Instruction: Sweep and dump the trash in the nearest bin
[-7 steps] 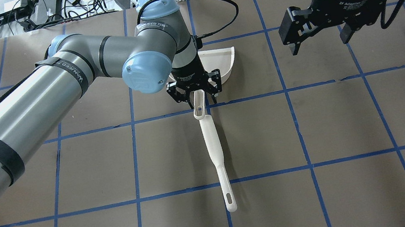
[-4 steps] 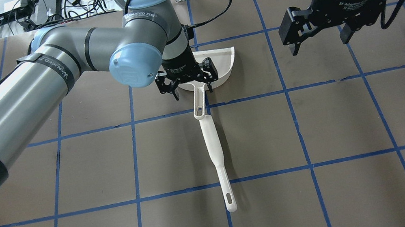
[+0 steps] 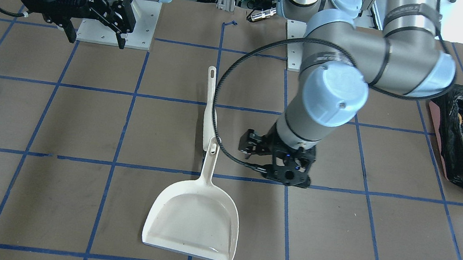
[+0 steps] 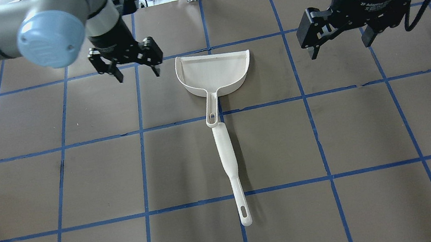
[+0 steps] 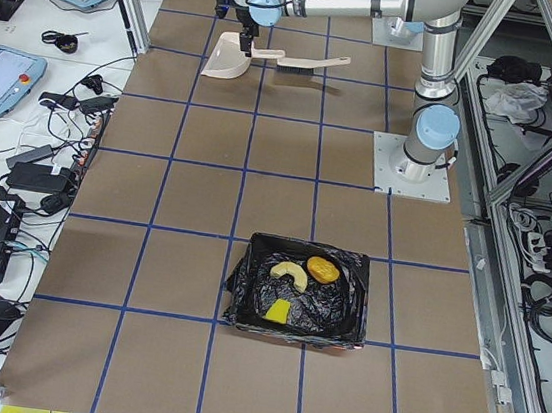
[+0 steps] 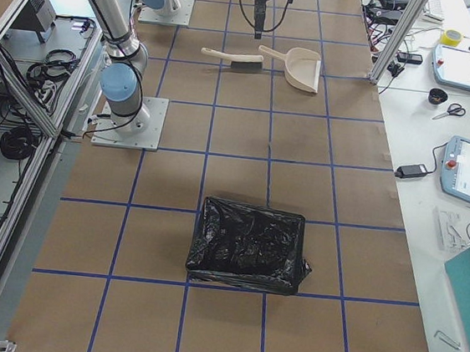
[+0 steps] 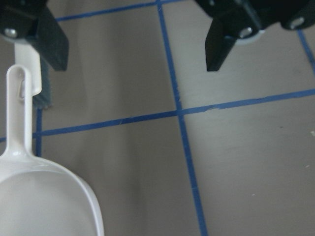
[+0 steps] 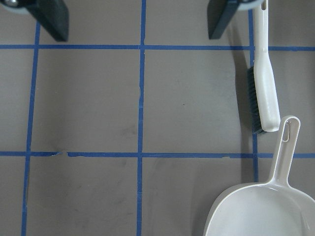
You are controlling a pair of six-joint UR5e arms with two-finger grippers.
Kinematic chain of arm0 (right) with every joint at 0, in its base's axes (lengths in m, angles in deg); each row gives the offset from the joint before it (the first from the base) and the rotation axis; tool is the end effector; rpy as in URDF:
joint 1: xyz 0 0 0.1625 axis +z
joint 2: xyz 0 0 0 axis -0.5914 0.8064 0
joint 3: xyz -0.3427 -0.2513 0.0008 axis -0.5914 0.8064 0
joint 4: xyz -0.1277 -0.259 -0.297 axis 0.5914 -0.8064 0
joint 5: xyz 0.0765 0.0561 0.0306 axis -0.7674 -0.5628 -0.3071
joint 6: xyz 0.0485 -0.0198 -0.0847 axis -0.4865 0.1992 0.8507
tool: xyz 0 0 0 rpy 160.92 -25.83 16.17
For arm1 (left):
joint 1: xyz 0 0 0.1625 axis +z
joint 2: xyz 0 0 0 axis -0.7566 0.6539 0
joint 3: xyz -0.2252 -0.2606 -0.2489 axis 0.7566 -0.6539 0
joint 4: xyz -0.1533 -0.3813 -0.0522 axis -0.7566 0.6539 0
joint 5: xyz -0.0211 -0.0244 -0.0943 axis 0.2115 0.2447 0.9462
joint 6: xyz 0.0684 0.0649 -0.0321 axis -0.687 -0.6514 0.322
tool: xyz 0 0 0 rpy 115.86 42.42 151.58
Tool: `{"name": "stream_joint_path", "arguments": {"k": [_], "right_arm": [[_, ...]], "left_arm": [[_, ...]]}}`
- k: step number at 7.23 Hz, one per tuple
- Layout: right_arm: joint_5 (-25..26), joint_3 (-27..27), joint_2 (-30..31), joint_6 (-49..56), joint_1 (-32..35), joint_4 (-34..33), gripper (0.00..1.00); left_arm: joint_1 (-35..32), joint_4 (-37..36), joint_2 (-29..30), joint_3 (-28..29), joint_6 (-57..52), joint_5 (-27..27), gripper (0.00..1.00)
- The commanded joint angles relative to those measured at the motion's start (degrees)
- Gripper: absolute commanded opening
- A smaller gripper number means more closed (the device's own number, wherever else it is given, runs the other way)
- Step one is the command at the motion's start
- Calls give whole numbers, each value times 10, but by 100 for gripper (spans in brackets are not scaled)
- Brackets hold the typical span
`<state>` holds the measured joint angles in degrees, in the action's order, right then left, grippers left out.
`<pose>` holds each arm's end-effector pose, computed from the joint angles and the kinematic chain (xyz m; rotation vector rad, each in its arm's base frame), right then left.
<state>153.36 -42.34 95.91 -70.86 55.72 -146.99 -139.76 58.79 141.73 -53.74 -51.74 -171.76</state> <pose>0.1488 -0.4459 0.5200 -0.0242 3.1394 -0.0731 -0.1446 -0.5975 0.4131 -0.2330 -3.0785 -0.0792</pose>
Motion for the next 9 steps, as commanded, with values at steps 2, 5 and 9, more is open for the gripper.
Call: {"name": "stream_joint_path", "arguments": {"k": [2, 5, 9], "right_arm": [[0, 0, 0, 0, 0, 0, 100], [-1, 0, 0, 0, 0, 0, 100], [-1, 0, 1, -1, 1, 1, 100]], "left_arm": [[52, 89, -92, -7, -72, -97, 100], [42, 98, -143, -11, 51, -37, 100], [37, 93, -177, -49, 51, -22, 100]]}}
